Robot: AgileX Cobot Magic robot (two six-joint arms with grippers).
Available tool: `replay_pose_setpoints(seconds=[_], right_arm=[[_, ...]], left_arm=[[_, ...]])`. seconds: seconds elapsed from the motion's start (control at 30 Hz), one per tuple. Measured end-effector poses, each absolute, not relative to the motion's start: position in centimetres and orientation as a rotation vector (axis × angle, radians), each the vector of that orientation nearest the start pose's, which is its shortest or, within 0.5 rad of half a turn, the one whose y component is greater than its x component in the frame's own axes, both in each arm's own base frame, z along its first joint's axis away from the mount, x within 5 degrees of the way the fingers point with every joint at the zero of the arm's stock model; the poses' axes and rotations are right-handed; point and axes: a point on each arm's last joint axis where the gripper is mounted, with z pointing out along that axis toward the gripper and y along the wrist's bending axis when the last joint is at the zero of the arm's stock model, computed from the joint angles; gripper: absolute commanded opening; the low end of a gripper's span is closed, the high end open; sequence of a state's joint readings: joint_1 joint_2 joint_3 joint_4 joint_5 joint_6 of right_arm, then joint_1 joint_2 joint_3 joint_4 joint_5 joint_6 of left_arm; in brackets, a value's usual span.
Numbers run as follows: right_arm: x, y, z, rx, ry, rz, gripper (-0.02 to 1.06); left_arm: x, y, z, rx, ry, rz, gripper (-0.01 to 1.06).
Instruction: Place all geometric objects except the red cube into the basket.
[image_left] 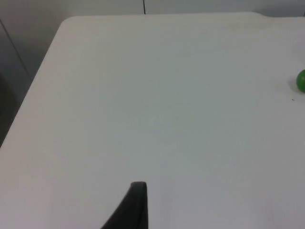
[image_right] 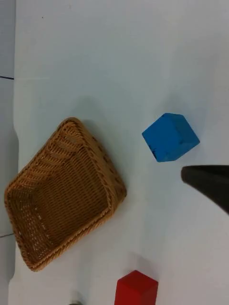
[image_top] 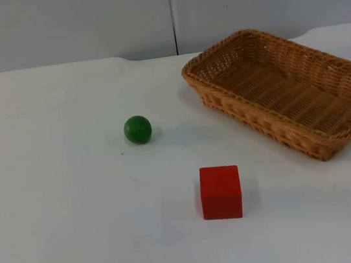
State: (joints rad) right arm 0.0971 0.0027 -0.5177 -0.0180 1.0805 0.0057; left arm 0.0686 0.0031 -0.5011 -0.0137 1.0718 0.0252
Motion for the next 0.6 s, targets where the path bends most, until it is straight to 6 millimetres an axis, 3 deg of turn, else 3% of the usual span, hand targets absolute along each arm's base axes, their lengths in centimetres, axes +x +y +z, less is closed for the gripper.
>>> replay_pose_setpoints(seconds=[0.13,0.27,0.43,0.47,0.6], right_arm=[[-0.6,-0.2,28.9,-0.092,2.033,0.043,1.05],[1.0,0.0,31.0,-0.094,2.057,0.042,1.05],[4.7,0.3,33.3,-0.099,2.131,0.039,1.05],[4.7,0.3,33.3,-0.099,2.131,0.039,1.05],[8.1,0.7,33.3,-0.105,2.202,0.035,1.05]], left_arm=[[-0.5,-0.3,27.7,-0.043,2.054,0.019,1.05],[0.0,-0.4,28.9,-0.043,2.057,-0.003,1.05],[2.5,-0.4,30.6,-0.05,2.165,-0.029,1.05],[2.5,-0.4,30.6,-0.05,2.165,-0.029,1.05],[5.3,-0.5,31.7,-0.062,2.239,-0.089,1.05]])
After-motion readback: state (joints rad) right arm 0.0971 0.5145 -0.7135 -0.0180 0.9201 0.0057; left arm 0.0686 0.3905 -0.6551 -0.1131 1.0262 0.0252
